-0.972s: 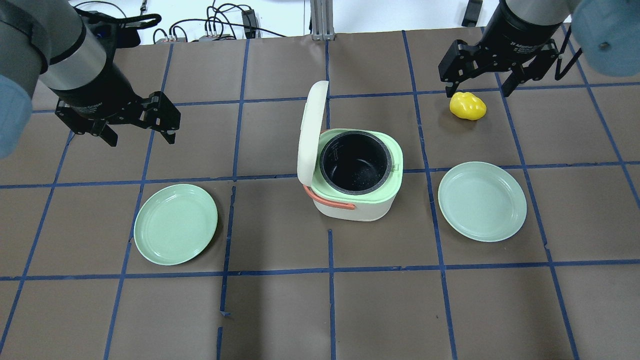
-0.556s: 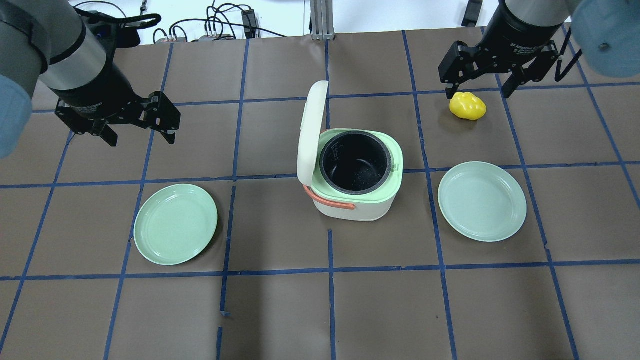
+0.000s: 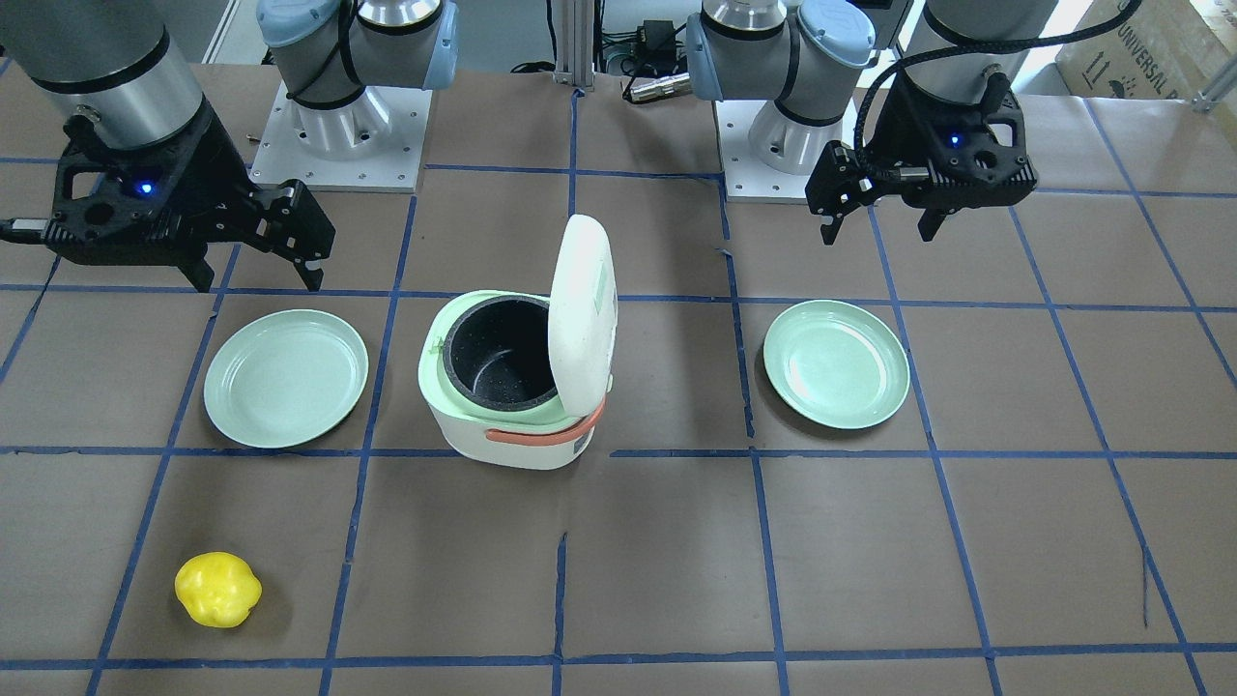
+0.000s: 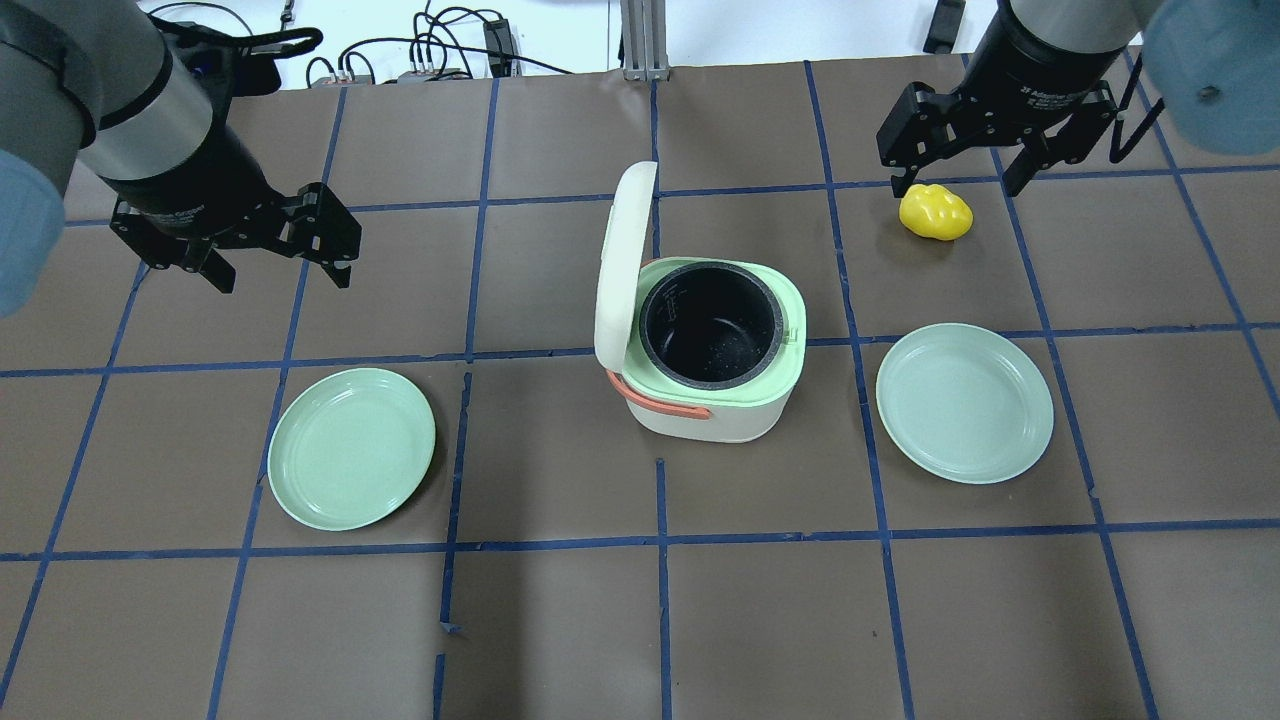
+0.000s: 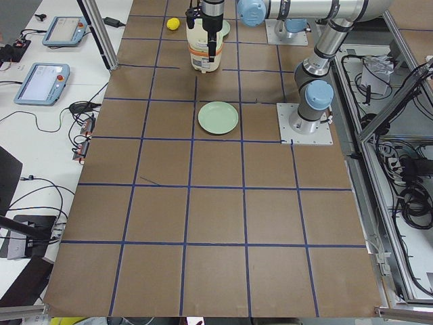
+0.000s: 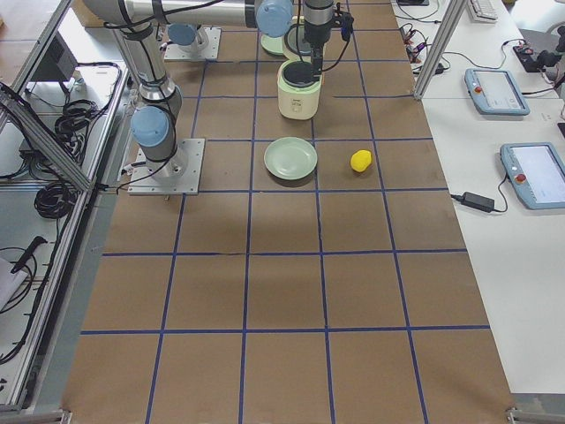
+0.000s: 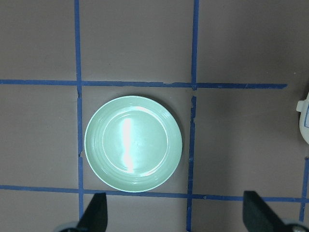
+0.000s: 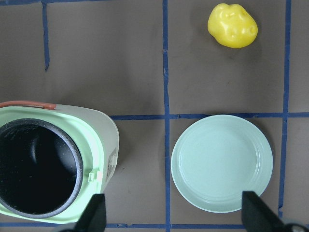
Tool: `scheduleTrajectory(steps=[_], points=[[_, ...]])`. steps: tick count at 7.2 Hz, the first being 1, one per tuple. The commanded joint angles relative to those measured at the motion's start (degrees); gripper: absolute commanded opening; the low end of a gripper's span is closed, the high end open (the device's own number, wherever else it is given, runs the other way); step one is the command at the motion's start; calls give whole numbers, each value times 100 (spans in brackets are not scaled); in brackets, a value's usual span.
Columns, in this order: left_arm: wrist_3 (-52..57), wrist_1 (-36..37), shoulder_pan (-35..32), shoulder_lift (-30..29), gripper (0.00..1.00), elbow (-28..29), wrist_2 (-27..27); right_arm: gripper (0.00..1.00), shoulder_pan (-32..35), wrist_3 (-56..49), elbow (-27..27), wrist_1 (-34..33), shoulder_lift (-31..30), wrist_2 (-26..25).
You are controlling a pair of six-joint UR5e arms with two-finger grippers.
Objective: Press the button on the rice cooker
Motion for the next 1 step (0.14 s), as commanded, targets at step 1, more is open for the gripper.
scheduleTrajectory(steps=[1], points=[[0, 0, 0, 0, 100, 0, 0, 100, 0, -2, 4, 0, 1, 0]])
